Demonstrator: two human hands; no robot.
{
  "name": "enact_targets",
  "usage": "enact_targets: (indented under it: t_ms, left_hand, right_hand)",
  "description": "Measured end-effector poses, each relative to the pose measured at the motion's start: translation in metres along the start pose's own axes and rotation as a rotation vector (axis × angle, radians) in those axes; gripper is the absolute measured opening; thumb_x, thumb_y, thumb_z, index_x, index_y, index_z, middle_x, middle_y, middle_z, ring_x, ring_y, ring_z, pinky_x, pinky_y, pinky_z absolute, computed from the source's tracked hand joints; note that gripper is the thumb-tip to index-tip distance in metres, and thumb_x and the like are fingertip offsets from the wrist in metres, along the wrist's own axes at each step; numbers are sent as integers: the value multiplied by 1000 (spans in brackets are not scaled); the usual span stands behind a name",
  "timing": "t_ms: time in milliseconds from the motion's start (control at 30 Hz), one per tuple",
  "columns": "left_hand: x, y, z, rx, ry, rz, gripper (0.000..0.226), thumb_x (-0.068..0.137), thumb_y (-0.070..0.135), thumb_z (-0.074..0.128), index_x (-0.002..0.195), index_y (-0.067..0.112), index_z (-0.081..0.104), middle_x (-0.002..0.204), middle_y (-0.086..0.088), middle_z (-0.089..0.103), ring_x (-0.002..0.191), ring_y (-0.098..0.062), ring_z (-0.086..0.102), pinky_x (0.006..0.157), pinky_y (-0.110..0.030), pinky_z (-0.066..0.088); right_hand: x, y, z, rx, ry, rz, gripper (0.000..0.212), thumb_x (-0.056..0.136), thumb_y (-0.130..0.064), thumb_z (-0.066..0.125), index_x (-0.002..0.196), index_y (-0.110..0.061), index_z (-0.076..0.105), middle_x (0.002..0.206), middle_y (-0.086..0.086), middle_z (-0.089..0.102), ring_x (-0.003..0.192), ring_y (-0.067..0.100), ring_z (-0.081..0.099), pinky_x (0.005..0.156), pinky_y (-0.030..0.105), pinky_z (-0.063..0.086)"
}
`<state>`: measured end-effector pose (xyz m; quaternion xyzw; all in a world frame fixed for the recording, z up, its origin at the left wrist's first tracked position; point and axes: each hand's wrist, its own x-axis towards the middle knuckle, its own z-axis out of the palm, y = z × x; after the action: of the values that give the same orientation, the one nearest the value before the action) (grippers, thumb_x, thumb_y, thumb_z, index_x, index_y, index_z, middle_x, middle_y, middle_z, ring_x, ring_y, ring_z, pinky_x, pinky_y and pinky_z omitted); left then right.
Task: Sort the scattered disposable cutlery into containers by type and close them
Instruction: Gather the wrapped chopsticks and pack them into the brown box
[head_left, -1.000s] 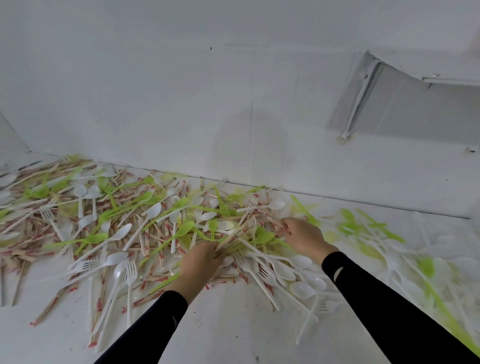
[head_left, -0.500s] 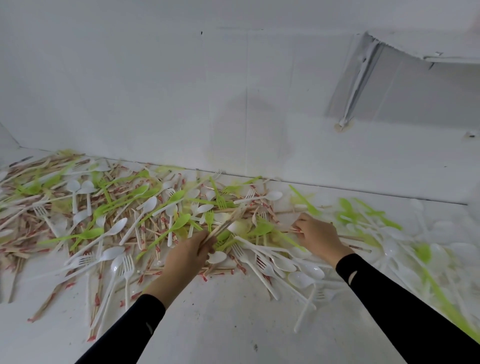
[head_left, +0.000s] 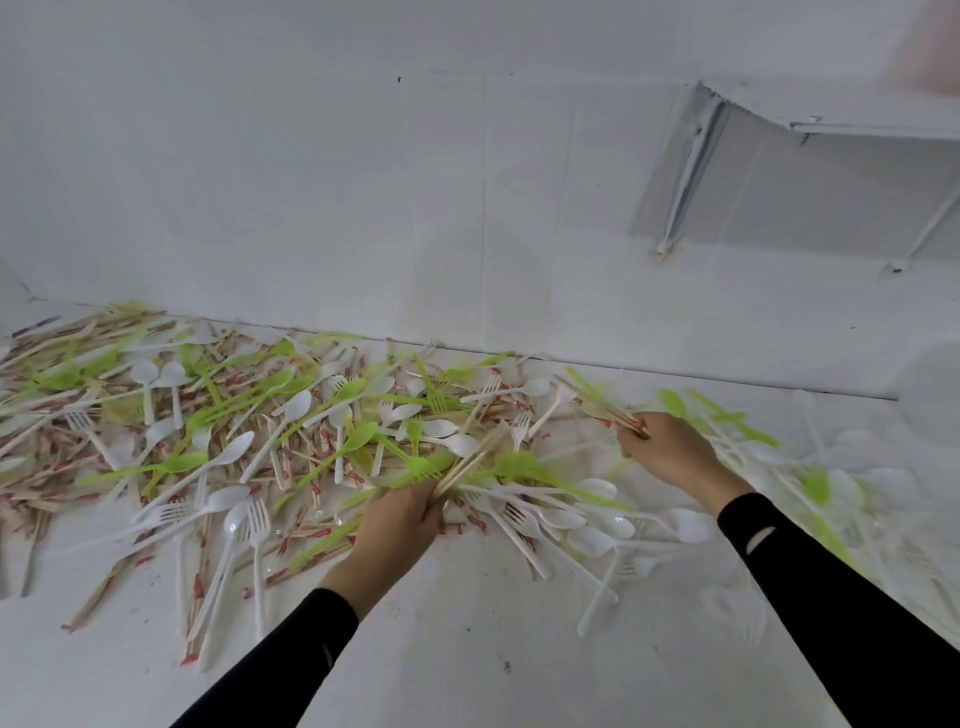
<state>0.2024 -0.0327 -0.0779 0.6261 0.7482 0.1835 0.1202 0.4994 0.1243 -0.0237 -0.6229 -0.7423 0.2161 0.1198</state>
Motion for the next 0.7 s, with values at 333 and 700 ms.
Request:
enact_targets:
  t_ms: [333, 700]
  left_hand:
    - [27, -3, 6, -63, 42, -79, 36, 97, 38, 56, 70, 15, 48, 61, 3, 45, 58, -21, 44, 46, -30, 28]
    - [55, 4, 10, 93, -129, -140, 30, 95, 49, 53, 82, 21, 57, 78, 2, 59, 75, -20, 60, 64, -32, 50]
  right_hand:
    - [-1, -21, 6, 220, -20, 21, 22, 100, -25, 41, 89, -11, 52, 71, 5, 60, 58, 21, 59, 55, 29, 43]
    - [25, -19, 53, 147, -114, 169, 15, 97, -27, 48, 96, -12, 51, 93, 7, 60, 74, 21, 55, 63, 31, 42]
